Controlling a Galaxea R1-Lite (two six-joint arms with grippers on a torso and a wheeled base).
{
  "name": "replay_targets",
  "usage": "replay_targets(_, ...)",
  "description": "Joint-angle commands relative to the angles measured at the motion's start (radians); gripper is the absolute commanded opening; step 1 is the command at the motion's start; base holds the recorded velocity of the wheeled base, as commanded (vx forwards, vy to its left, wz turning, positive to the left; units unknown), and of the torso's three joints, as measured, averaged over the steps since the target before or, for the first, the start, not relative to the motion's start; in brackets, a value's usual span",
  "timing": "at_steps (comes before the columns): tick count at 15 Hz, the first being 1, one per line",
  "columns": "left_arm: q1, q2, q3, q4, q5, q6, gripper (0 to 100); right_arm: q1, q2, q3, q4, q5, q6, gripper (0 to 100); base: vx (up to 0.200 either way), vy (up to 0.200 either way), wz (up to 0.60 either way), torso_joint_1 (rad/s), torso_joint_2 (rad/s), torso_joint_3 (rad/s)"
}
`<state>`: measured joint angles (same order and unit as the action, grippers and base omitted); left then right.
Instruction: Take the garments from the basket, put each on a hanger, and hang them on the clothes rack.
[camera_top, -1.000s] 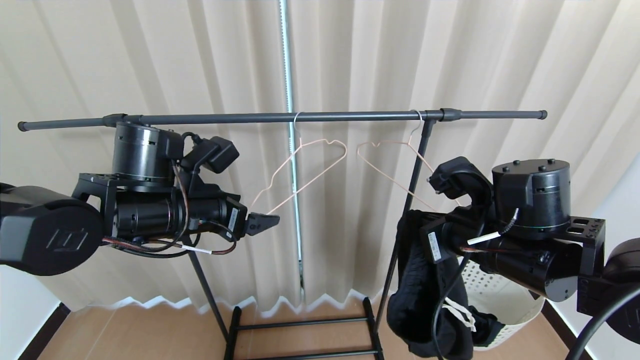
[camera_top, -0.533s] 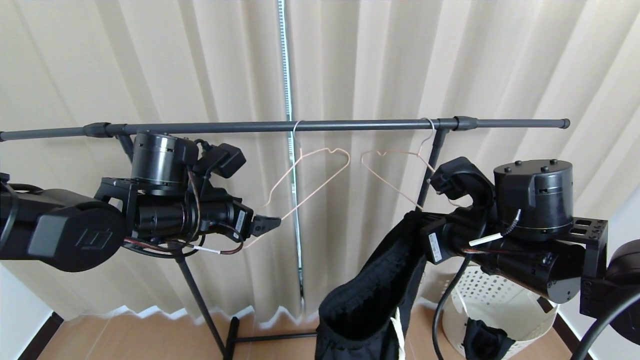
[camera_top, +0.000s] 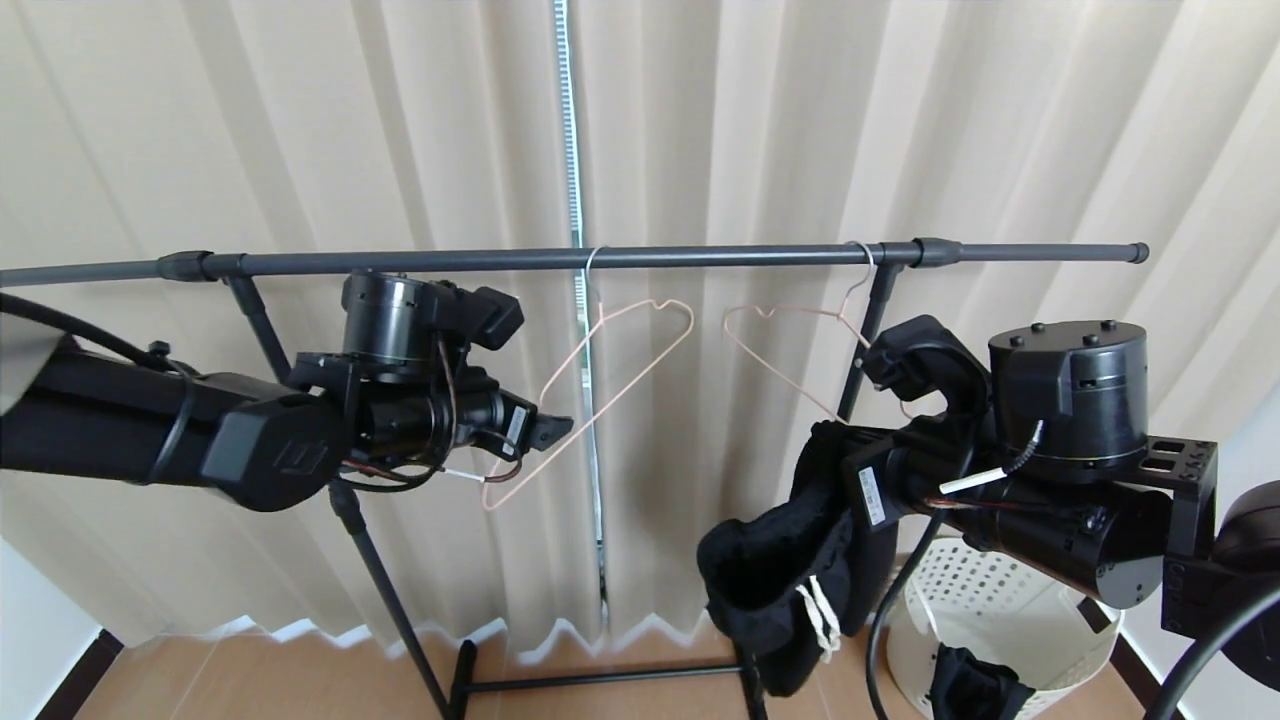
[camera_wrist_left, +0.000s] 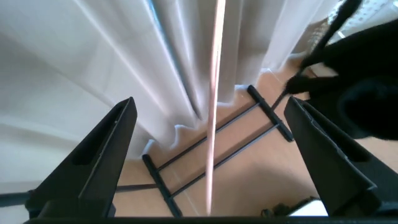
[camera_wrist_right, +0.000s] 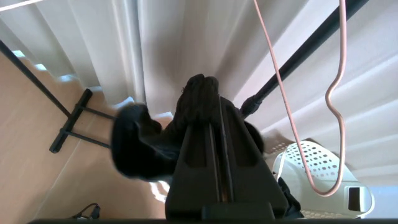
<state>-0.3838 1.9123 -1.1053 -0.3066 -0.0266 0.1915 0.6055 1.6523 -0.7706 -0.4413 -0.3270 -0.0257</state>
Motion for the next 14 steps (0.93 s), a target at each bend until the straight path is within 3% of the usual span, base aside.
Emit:
replay_targets(1,-0.006,0.146,-0.093,-0.008,0.033,-0.015,100,0.0,0.0,0.001,-0.001,0.0,0.0,0,0.0,0.0,0.0,0.0,0.0,0.0)
replay_targets(5,-0.004,0.228,-0.171,-0.008,0.077,-0.03,100,0.0,0.003,-0.001,-0.001,0.0,0.0,0,0.0,0.0,0.0,0.0,0.0,0.0)
replay_targets(6,-0.004,0.228,-0.176,-0.009,0.077,-0.033,0,0.0,0.001,-0.001,-0.001,0.0,0.0,0,0.0,0.0,0.0,0.0,0.0,0.0)
replay_targets(14,-0.004,0.177,-0.166,-0.019,0.076,-0.05,0,0.0,0.004,-0.001,-0.001,0.002,0.0,0,0.0,0.0,0.0,0.0,0.0,0.0)
